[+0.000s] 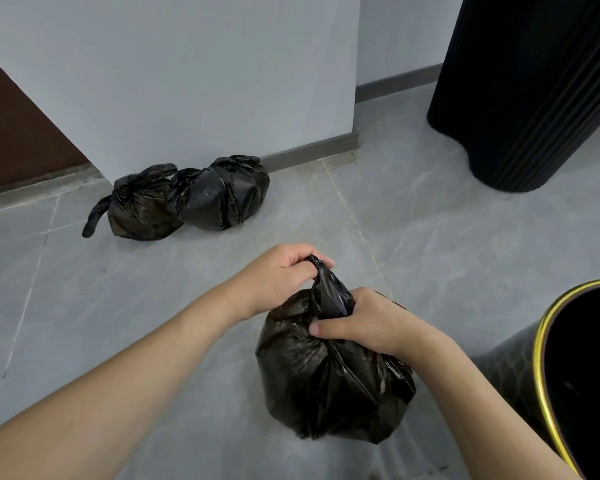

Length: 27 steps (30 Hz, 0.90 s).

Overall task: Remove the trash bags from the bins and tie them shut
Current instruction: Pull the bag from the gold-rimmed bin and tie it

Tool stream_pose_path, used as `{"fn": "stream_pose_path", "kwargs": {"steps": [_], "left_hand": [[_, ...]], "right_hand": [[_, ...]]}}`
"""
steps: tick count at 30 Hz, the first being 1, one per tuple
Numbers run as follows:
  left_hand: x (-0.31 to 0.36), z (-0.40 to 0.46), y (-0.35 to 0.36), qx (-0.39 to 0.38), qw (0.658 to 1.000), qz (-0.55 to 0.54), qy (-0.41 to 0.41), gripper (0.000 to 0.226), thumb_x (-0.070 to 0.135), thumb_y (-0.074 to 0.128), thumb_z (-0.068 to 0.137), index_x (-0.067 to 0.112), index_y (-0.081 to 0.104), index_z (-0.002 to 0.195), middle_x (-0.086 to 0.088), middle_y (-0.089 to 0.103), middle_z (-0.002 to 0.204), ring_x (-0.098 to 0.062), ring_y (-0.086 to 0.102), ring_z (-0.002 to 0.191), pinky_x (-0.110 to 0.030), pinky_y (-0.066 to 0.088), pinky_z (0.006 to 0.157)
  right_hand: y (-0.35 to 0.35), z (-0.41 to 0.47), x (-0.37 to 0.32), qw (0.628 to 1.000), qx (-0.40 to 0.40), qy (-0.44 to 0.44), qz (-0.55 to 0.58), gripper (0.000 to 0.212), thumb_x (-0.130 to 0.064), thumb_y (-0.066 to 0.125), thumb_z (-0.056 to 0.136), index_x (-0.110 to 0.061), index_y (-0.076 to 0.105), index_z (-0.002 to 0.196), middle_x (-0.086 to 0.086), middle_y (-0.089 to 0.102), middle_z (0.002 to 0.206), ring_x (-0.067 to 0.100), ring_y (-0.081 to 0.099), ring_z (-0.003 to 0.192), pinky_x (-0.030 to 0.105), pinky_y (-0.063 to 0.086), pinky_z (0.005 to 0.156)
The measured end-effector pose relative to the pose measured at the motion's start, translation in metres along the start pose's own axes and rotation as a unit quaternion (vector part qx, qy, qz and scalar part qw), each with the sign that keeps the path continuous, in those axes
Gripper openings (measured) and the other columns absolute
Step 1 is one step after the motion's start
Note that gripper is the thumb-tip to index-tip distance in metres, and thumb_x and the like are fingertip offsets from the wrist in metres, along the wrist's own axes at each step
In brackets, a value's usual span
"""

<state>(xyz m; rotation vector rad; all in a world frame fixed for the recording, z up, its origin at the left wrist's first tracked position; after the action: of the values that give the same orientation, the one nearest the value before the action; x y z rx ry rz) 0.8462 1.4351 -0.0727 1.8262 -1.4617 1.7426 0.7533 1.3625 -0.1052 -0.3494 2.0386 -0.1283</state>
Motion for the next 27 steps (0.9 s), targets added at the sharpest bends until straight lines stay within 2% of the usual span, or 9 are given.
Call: {"fn": "stream_pose_path", "kwargs": {"steps": [4,7,10,13,16,18,22,24,27], "left_hand": [[-0.019,-0.003,0.01,0.02,0.996,-0.071,-0.05,0.017,0.014,0.046,0.087,0.001,0.057,0.083,-0.004,0.056,0.076,-0.015,0.05,0.077,-0.034,0.04,0.079],[-0.032,-0.008,0.012,0.052,0.993,-0.056,-0.087,0.015,0.014,0.043,0.088,0.007,0.052,0.078,0.0,0.047,0.066,-0.016,0.041,0.064,-0.032,0.033,0.062],[-0.037,-0.012,0.016,0.061,0.988,-0.093,-0.11,0.016,0.008,0.04,0.092,0.012,0.049,0.079,-0.001,0.039,0.063,-0.015,0.033,0.059,-0.031,0.026,0.054],[-0.037,-0.013,0.02,0.054,0.983,-0.115,-0.134,0.014,0.011,0.041,0.091,0.013,0.05,0.08,-0.006,0.042,0.072,-0.016,0.039,0.067,-0.033,0.031,0.06],[-0.034,-0.016,0.023,0.043,0.981,-0.136,-0.134,0.007,0.019,0.053,0.083,0.014,0.056,0.088,-0.003,0.054,0.076,-0.016,0.05,0.072,-0.031,0.04,0.066],[-0.034,-0.021,0.032,-0.009,0.979,-0.156,-0.128,0.031,0.032,0.062,0.071,0.02,0.057,0.099,0.0,0.061,0.084,-0.014,0.058,0.077,-0.03,0.047,0.072],[-0.039,-0.022,0.028,0.004,0.971,0.229,-0.069,0.021,0.05,0.059,0.072,0.037,0.054,0.088,0.01,0.054,0.096,-0.017,0.048,0.104,-0.035,0.036,0.094],[-0.021,-0.024,0.018,0.102,0.932,0.347,0.0,0.007,0.039,0.057,0.082,0.033,0.053,0.084,0.012,0.05,0.089,-0.017,0.045,0.098,-0.032,0.03,0.085],[0.004,-0.03,0.022,0.166,0.872,0.445,0.114,0.011,0.025,0.055,0.078,0.023,0.055,0.089,0.009,0.056,0.088,-0.021,0.049,0.087,-0.033,0.034,0.079]], "right_hand": [[-0.007,0.0,-0.011,0.972,0.052,0.006,-0.23,0.021,-0.033,0.059,0.07,-0.014,0.051,0.068,-0.005,0.057,0.065,0.021,0.058,0.066,0.037,0.044,0.059],[-0.016,-0.016,-0.038,0.89,0.182,-0.034,-0.416,0.011,-0.033,0.054,0.081,-0.022,0.057,0.084,-0.002,0.058,0.094,0.026,0.059,0.091,0.03,0.035,0.061],[-0.016,-0.041,-0.062,0.807,0.334,-0.121,-0.472,0.016,-0.023,0.066,0.075,-0.018,0.061,0.089,-0.001,0.056,0.089,0.023,0.058,0.082,0.027,0.033,0.053],[-0.016,-0.052,-0.055,0.796,0.38,-0.164,-0.441,0.032,-0.013,0.067,0.073,-0.021,0.063,0.104,-0.003,0.059,0.088,0.022,0.056,0.072,0.027,0.037,0.045],[-0.018,-0.053,-0.045,0.786,0.382,-0.167,-0.456,0.016,-0.015,0.062,0.079,-0.022,0.067,0.092,-0.003,0.059,0.088,0.021,0.057,0.073,0.028,0.04,0.043],[-0.027,-0.049,-0.033,0.803,0.382,-0.135,-0.437,0.011,-0.021,0.056,0.083,-0.022,0.067,0.086,-0.003,0.057,0.088,0.021,0.055,0.076,0.029,0.044,0.048],[-0.036,-0.025,0.001,0.929,0.262,-0.028,-0.261,0.013,-0.019,0.052,0.088,-0.017,0.06,0.078,-0.001,0.053,0.09,0.023,0.047,0.087,0.029,0.036,0.074],[-0.032,-0.023,0.02,0.979,0.187,0.072,0.048,0.018,-0.016,0.054,0.084,-0.012,0.056,0.067,0.002,0.055,0.075,0.021,0.053,0.071,0.026,0.039,0.063],[-0.007,-0.022,0.028,0.913,0.075,0.13,0.38,0.017,-0.015,0.047,0.081,-0.006,0.062,0.084,0.012,0.06,0.074,0.024,0.059,0.063,0.025,0.049,0.056]]}}
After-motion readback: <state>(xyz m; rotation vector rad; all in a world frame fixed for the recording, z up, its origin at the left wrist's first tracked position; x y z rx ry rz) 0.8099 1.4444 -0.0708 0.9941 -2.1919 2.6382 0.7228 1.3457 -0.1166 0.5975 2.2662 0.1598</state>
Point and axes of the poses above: each hand's wrist, its own z-axis towards the middle knuckle, its own y-axis out of the palm, x = y × z, the point moved 9 cm from there along z, towards the middle knuckle
